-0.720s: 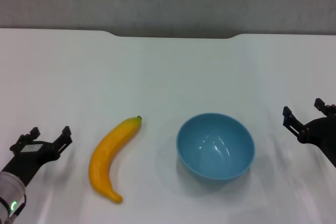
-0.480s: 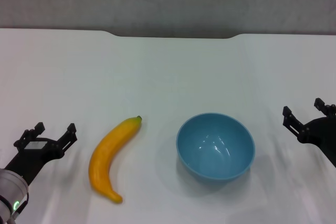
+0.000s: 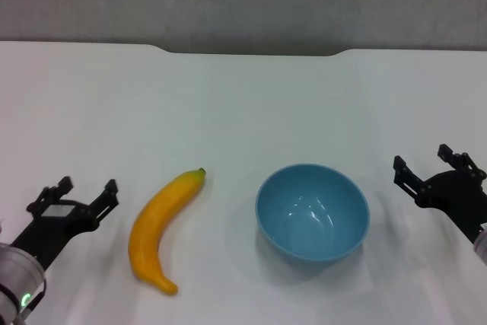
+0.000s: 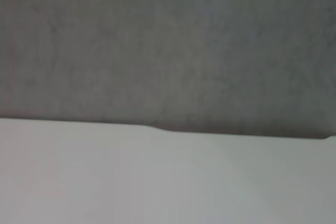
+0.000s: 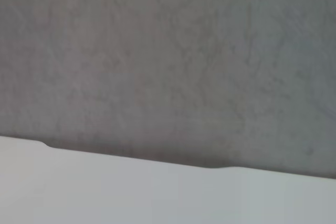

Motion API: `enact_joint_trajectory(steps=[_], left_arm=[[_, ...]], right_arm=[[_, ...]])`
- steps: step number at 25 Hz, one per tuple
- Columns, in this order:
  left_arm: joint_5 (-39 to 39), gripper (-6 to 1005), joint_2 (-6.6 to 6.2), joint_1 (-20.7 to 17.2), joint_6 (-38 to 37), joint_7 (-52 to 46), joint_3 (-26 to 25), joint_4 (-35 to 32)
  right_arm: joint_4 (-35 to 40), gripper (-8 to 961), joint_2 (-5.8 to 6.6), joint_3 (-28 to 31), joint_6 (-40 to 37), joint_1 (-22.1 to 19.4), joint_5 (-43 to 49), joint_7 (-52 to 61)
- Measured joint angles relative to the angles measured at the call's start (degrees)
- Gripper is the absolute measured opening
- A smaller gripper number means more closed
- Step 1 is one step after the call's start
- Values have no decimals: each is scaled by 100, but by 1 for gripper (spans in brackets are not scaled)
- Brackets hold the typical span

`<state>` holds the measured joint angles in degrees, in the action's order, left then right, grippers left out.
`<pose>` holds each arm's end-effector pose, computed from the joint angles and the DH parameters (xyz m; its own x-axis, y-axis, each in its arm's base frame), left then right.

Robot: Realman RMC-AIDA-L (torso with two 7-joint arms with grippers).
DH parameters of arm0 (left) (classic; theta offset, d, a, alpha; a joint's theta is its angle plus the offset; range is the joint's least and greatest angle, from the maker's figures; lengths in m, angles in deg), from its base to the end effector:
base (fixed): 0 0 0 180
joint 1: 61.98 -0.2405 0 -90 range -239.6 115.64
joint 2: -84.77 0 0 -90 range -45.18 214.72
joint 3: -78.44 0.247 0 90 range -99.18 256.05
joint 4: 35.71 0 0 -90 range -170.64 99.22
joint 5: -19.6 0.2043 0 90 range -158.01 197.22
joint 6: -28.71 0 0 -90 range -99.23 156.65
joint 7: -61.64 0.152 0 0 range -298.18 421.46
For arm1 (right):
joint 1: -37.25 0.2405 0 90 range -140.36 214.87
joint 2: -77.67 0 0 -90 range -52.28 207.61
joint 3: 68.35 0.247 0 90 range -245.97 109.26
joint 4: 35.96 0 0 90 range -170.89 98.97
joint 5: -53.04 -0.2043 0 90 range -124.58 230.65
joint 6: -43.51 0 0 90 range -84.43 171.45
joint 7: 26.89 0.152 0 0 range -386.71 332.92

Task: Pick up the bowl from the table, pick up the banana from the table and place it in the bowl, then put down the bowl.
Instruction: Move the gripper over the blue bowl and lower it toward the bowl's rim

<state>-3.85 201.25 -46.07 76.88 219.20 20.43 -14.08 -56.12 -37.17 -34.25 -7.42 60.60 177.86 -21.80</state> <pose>-0.3379 0.3057 -0.0443 0.6123 0.2687 0.7436 0.7903 -0.2360 -0.5655 0.3200 0.3273 -0.0478 0.7511 -0.1873 -0.6331 -0.6584 -0.2832 -0.6973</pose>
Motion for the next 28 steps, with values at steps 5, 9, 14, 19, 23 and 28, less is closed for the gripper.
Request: enact_joint_trajectory(steps=[5, 9, 14, 19, 23, 28], left_arm=[[444, 864, -161, -391, -137, -103, -189, 958], [971, 861, -224, -680, -706, -132, -620, 1724], [1665, 858, -193, -1060, -1823, -210, -991, 2880], [2119, 855, -195, -1266, -2973, -675, -1073, 3793], [2376, 853, -166, -1426, -3472, -769, -1105, 4301], [2445, 850, -96, -1428, -3693, -748, -1153, 4370]], right_arm=[[-249, 854, 38, 58, 12, -24, 189, -25], [-906, 853, 298, 151, 473, -72, 287, -32], [-2442, 853, 826, 697, 1626, -421, 293, -492], [-3957, 852, 751, 2035, 3749, -942, 296, -1955], [-4671, 852, 258, 3415, 6039, -1057, 313, -2927], [-4771, 851, 18, 4341, 7914, -641, 453, -3175]])
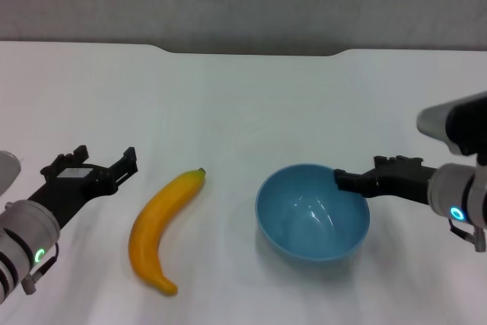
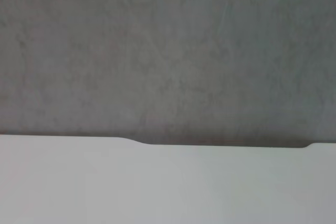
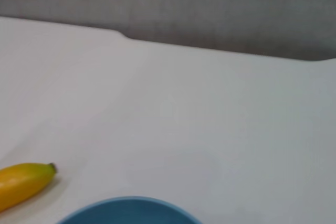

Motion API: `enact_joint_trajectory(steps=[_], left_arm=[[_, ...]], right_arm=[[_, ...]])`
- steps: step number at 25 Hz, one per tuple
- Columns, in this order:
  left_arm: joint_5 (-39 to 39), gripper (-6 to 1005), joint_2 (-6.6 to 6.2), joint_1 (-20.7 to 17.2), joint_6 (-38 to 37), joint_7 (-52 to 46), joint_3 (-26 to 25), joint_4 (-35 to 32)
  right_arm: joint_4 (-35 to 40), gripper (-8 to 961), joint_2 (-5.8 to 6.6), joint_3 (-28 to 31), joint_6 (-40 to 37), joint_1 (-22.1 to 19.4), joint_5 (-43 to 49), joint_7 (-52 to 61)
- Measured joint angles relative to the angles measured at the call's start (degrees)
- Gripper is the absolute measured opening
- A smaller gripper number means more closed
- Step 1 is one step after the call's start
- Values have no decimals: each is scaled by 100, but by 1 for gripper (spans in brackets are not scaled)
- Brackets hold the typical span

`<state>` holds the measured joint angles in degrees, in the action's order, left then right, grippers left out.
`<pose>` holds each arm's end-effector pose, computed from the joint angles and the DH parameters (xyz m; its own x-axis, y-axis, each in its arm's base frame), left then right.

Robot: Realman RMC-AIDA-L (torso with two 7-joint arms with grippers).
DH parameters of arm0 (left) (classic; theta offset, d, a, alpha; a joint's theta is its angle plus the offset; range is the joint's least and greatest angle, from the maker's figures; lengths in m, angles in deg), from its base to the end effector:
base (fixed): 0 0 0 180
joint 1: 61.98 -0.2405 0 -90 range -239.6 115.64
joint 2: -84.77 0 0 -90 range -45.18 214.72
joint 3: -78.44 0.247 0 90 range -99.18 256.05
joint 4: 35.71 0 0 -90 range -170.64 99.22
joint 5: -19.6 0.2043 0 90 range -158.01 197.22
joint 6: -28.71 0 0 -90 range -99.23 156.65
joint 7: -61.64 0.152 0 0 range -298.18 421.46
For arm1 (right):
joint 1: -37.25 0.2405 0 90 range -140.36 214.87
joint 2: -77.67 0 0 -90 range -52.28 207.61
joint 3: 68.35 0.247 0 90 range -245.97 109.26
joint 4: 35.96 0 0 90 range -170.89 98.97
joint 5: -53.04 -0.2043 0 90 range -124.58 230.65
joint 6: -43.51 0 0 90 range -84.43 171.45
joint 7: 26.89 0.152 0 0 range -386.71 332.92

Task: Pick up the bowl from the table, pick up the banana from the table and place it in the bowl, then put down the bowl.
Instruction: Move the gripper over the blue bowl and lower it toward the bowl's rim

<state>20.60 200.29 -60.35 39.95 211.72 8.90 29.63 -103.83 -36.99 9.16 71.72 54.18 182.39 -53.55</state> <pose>-0.2722 0.3202 -0.0235 0.6134 0.3437 0.7111 0.7890 -0.2259 -0.5714 0.2343 0.3610 -0.0408 0.7004 -0.5849 -0.4090 -0.6978 -0.4408 -0.5645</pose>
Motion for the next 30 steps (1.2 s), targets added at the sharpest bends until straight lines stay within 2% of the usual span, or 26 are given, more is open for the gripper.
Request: enact_joint_trajectory(steps=[9, 12, 23, 30], left_arm=[[3, 845, 63, -6, 21, -26, -128, -54], [-15, 843, 68, 6, 64, -29, -133, -57], [-61, 837, 84, 76, 149, -40, -130, -213], [-66, 833, 84, 133, 150, -40, -84, -234]], right_arm=[[116, 851, 0, 345, 835, 330, 78, 421], [344, 850, -4, 431, 1056, 587, 258, 644], [1156, 850, -37, 138, 1386, 1413, 199, 841], [1359, 849, -26, 157, 1483, 1542, 221, 962]])
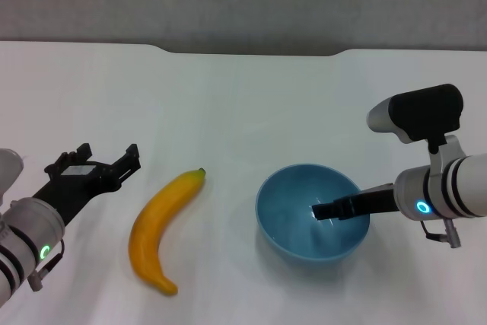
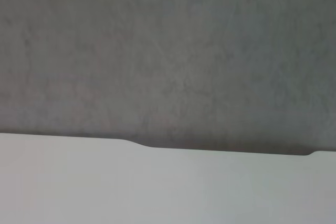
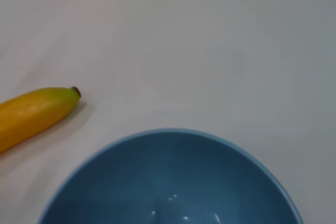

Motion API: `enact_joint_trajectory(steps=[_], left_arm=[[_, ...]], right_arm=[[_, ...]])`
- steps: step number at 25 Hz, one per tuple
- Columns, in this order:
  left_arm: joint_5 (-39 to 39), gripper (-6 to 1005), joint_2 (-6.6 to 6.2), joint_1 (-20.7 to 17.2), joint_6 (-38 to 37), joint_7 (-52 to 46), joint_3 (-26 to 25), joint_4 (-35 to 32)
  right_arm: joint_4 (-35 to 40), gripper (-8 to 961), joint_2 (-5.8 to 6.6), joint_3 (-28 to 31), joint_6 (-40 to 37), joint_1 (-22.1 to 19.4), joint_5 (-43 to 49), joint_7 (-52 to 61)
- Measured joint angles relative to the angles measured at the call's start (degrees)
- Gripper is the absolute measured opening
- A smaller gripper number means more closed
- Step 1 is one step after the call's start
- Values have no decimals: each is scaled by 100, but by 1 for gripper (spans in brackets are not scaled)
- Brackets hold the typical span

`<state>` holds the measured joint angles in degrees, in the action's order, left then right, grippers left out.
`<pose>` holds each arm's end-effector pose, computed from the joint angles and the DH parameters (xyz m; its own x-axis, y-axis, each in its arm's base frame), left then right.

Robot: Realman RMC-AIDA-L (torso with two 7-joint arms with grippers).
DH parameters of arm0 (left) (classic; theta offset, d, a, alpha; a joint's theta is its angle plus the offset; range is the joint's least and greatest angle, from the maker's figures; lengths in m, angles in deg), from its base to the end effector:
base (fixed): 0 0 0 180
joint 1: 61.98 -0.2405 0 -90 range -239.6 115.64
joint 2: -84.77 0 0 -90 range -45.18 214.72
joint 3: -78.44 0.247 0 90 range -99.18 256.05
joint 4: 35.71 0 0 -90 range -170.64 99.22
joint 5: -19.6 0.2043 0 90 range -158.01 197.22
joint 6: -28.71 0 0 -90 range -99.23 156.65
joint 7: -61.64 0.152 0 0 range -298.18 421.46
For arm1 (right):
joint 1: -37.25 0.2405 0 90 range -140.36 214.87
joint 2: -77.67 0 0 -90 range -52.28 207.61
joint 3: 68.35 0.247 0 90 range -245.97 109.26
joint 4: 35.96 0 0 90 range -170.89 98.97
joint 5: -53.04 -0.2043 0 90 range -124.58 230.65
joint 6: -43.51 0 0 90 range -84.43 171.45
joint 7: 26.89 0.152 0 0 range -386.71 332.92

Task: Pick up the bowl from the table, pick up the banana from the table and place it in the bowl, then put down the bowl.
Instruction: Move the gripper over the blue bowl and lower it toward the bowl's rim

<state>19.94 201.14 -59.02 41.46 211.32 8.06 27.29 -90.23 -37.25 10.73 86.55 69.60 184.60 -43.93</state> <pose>-0.2723 0.3247 -0.0263 0.5931 0.3391 0.7303 0.8047 -0.2178 -0.5523 0.2259 0.3766 -0.0709 0.6017 -0.7717 -0.2060 -0.7454 -0.4499 -0.4918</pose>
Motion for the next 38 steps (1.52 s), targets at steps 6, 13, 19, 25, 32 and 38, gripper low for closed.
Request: enact_joint_trajectory(steps=[6, 13, 19, 25, 32, 38], left_arm=[[1, 829, 0, 32, 0, 0, 17, -20], [2, 825, 0, 67, -3, -6, 13, -35], [2, 822, 0, 52, 0, -9, 15, -35], [2, 818, 0, 63, 0, -9, 23, -80], [2, 814, 0, 65, 0, -9, 25, -96], [2, 810, 0, 64, 0, -9, 24, -104]], right_arm=[[212, 849, 16, 42, -20, 53, 97, 74], [711, 848, 1, 80, -83, 320, 229, 116], [634, 844, -13, 28, -122, 330, 217, 97], [527, 838, -16, 29, -82, 331, 172, 98], [516, 831, 0, 72, 30, 337, 178, 110], [390, 825, 21, 104, 191, 337, 213, 13]])
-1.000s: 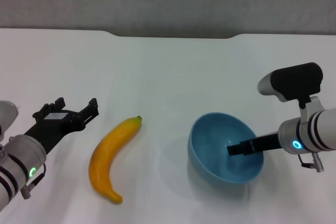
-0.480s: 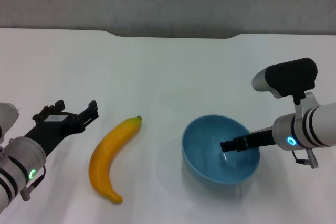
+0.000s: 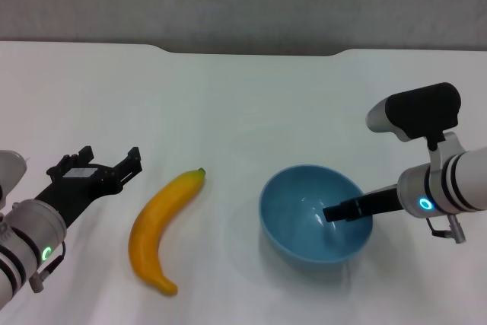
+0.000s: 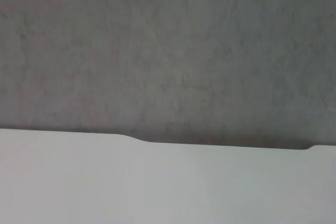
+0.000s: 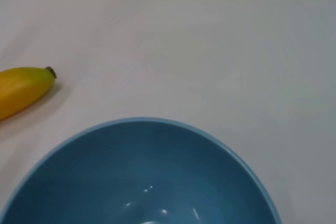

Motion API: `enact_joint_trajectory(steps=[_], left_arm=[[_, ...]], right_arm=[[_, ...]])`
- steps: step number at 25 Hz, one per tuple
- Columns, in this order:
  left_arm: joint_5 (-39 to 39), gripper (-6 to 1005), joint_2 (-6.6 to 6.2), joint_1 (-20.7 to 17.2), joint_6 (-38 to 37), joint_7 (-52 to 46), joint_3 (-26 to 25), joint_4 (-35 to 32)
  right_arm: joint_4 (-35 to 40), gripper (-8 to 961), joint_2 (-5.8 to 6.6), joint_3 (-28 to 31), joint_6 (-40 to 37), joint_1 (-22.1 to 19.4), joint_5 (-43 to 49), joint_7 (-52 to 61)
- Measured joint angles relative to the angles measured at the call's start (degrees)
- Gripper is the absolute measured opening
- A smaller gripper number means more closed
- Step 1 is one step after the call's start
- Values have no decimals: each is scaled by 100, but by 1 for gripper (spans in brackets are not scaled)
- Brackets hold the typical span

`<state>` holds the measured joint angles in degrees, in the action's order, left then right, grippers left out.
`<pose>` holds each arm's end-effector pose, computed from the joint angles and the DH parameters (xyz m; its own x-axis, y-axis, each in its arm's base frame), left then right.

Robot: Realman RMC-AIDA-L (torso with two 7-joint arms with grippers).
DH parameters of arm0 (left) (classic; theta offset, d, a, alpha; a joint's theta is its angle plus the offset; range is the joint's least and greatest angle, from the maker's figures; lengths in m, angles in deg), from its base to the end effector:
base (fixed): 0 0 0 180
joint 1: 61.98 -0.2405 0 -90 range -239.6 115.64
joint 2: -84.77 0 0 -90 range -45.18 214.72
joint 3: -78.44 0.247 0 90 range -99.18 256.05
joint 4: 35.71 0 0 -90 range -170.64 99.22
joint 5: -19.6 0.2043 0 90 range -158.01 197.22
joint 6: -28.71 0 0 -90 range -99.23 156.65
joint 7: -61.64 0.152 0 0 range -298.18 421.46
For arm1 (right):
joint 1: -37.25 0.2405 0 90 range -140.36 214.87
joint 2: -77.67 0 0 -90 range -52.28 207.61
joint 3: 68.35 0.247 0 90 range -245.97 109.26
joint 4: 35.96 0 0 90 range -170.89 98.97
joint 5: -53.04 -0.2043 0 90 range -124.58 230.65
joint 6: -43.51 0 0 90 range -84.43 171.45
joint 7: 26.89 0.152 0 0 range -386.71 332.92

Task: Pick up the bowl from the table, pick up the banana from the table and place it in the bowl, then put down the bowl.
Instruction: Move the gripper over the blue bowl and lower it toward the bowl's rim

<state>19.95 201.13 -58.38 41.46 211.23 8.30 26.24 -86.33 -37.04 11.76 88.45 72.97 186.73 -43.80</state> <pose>-0.2741 0.3253 -0.0293 0.5962 0.3489 0.7231 0.8022 -0.2215 -0.5545 0.2307 0.3835 -0.0694 0.6034 -0.7836 -0.1479 -0.7202 -0.4559 -0.5230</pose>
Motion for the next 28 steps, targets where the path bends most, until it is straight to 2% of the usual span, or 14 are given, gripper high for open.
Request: enact_joint_trajectory(steps=[2, 12, 23, 28], left_arm=[[0, 809, 0, 0, 0, 0, -3, -6], [0, 803, 0, 0, 0, 0, -9, -52], [0, 797, 0, 0, 0, -9, 4, -57], [0, 794, 0, -7, -8, -9, 36, -50]], right_arm=[[-25, 823, 1, 6, 14, -1, 2, -34], [-113, 361, -7, 169, 66, -121, -31, -243], [-123, 117, -20, 212, 96, -140, -41, -227], [-145, 47, -20, 222, 90, -169, -45, -212]])
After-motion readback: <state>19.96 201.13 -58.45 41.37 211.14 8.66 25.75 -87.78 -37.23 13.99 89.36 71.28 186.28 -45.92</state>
